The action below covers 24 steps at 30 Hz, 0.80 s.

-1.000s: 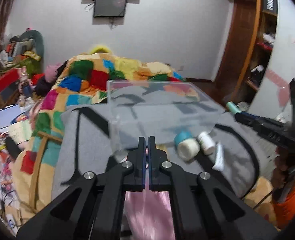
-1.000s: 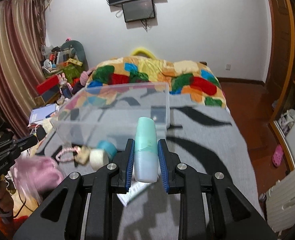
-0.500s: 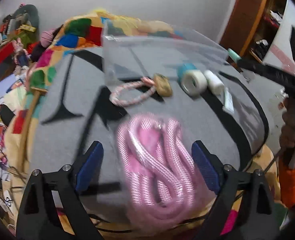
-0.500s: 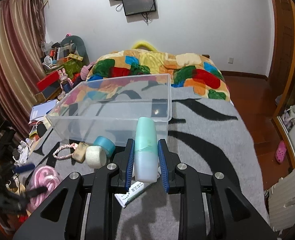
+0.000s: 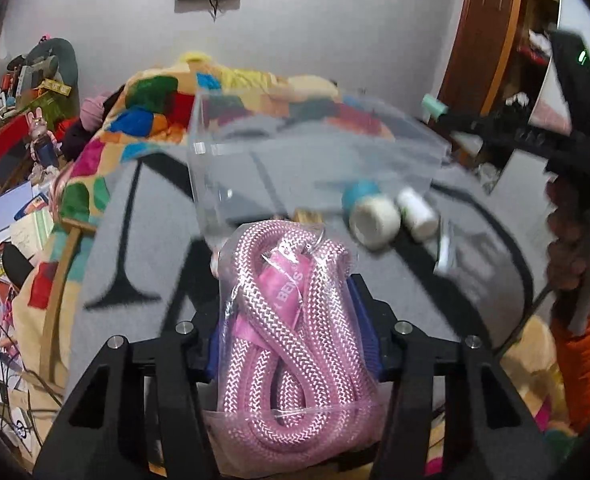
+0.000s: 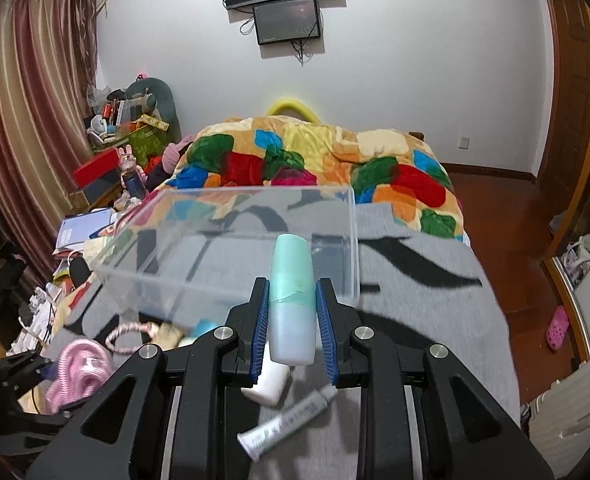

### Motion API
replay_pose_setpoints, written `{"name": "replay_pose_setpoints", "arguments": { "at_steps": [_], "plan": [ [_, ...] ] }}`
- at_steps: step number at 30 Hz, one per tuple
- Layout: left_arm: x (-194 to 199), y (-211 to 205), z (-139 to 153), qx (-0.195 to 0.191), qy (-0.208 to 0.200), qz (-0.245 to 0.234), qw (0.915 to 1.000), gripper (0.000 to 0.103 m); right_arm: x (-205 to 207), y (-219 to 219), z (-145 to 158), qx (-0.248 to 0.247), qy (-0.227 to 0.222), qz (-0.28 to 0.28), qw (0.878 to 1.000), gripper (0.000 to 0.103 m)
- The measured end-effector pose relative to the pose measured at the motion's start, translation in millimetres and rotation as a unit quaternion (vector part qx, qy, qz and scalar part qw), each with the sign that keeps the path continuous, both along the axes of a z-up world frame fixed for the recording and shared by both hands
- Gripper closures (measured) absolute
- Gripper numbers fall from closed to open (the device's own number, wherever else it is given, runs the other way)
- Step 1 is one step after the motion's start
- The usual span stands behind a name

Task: Organize objects
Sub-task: 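Carry the rope bag into the clear box and release while the right tool drops the green bottle in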

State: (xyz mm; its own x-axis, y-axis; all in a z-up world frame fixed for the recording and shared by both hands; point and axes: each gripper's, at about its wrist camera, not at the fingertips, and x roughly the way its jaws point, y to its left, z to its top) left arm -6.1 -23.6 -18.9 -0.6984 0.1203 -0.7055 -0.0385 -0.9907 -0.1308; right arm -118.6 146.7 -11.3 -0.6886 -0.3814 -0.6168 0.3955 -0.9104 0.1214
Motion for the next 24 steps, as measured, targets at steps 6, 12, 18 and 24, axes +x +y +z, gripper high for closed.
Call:
{"name": "replay_pose_setpoints", "arguments": {
  "at_steps": [6, 12, 18, 24],
  "plan": [
    [-20.6, -15.3, 39.8, 0.022, 0.046, 0.009, 0.9987, 0.050, -23.0, -12.6, 3.2, 0.002, -0.004, 0.004, 1.000, 0.082],
    [-64.4, -28.4, 62.7, 0.027, 0.058, 0.021, 0.9977, 0.050, -40.5, -24.1, -1.5, 0.008, -0.019, 0.014, 1.000, 0.082],
    [-114.0, -31.8, 66.7, 0.012, 0.045, 0.035, 0.9983, 0.050, -61.2, -36.6, -12.6, 0.027, -0.041, 0.023, 0.999, 0.082],
    [-160.1, -31.1, 49.5, -0.002, 0.010, 0.046, 0.9989, 0.050, -80.0, -49.1, -30.1, 0.043, -0.070, 0.032, 0.996, 0.082]
  ]
}}
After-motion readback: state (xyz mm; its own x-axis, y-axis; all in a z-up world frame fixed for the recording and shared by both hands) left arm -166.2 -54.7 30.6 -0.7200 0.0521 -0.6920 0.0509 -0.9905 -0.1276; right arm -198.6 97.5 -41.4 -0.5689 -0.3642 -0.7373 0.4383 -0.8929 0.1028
